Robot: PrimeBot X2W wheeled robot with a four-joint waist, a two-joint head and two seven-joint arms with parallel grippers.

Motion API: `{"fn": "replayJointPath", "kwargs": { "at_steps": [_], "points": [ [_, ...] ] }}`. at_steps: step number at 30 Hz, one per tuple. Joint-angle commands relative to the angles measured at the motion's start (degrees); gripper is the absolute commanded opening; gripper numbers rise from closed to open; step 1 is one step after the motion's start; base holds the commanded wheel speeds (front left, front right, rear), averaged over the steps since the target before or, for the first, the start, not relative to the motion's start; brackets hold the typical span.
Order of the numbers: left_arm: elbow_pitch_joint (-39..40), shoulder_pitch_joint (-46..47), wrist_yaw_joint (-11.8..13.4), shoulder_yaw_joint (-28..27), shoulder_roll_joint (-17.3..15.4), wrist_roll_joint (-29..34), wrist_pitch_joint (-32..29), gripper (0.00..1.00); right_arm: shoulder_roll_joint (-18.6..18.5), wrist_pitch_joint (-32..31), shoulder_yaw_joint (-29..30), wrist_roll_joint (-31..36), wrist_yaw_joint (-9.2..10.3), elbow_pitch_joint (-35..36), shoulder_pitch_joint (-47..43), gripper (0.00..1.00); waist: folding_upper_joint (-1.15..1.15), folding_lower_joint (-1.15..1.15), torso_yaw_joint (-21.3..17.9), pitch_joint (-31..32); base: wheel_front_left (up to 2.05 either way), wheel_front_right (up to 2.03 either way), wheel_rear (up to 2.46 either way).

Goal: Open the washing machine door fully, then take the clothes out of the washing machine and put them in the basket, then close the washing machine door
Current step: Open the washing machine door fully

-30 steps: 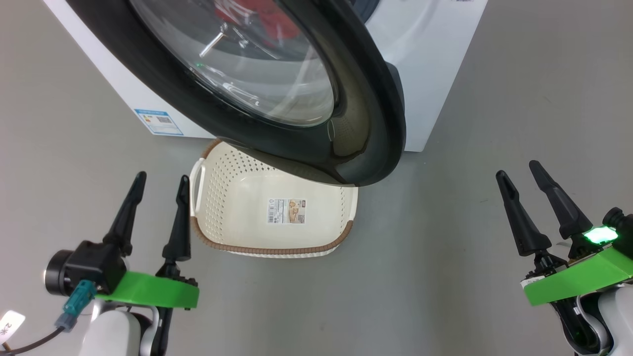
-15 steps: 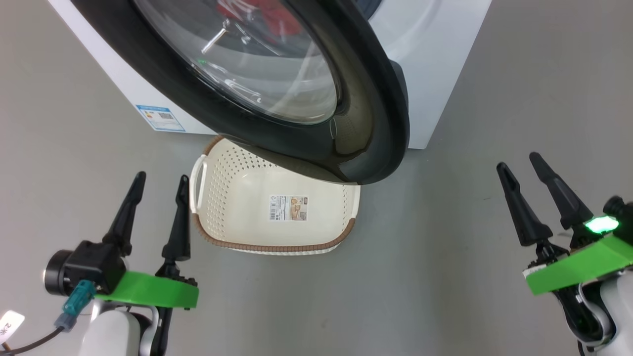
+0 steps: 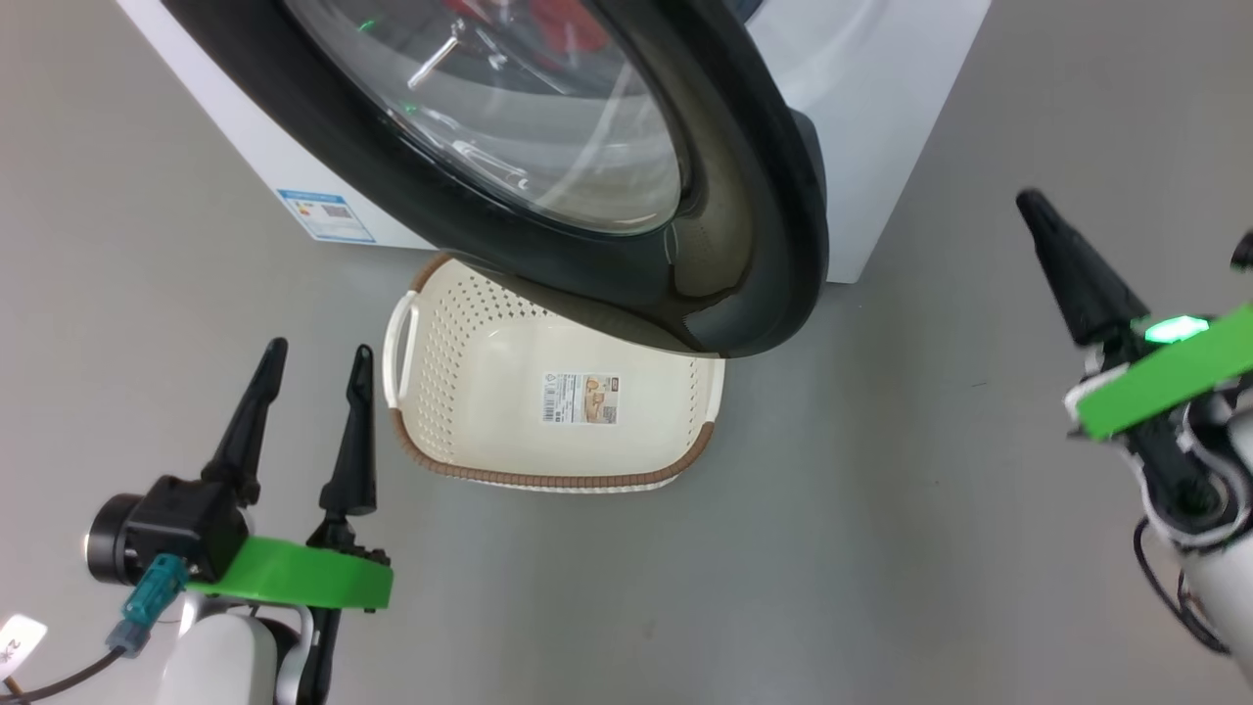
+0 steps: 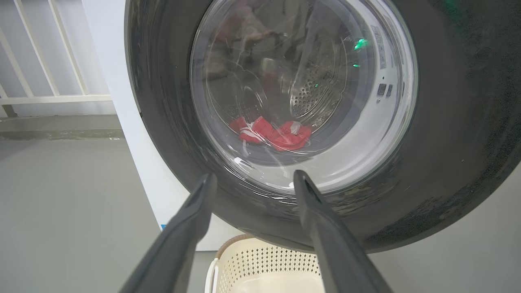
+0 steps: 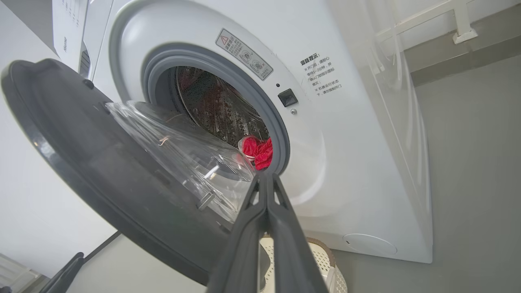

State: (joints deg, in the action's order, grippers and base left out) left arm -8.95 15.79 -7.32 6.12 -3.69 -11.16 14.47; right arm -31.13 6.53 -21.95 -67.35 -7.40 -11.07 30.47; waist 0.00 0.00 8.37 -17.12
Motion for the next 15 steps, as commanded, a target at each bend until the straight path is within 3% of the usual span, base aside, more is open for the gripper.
{"fn": "replayJointPath", "kwargs": {
  "at_steps": [1,15],
  "points": [
    [1.7,0.8,-0.2,-1.9,-1.3,0.9,0.5,1.00,-1.3,-2.1,-1.2,-4.1,-0.09,0.8,1.8,0.00,0.00,0.00,0.4,-0.4,0.00,0.00,0.00],
    [2.0,1.6,-0.2,-2.1,-0.7,0.8,0.5,1.00,-3.1,-22.7,-4.1,-23.8,-0.09,-2.2,14.7,0.00,0.00,0.00,3.1,-2.1,0.00,0.00,0.00]
  ]
}}
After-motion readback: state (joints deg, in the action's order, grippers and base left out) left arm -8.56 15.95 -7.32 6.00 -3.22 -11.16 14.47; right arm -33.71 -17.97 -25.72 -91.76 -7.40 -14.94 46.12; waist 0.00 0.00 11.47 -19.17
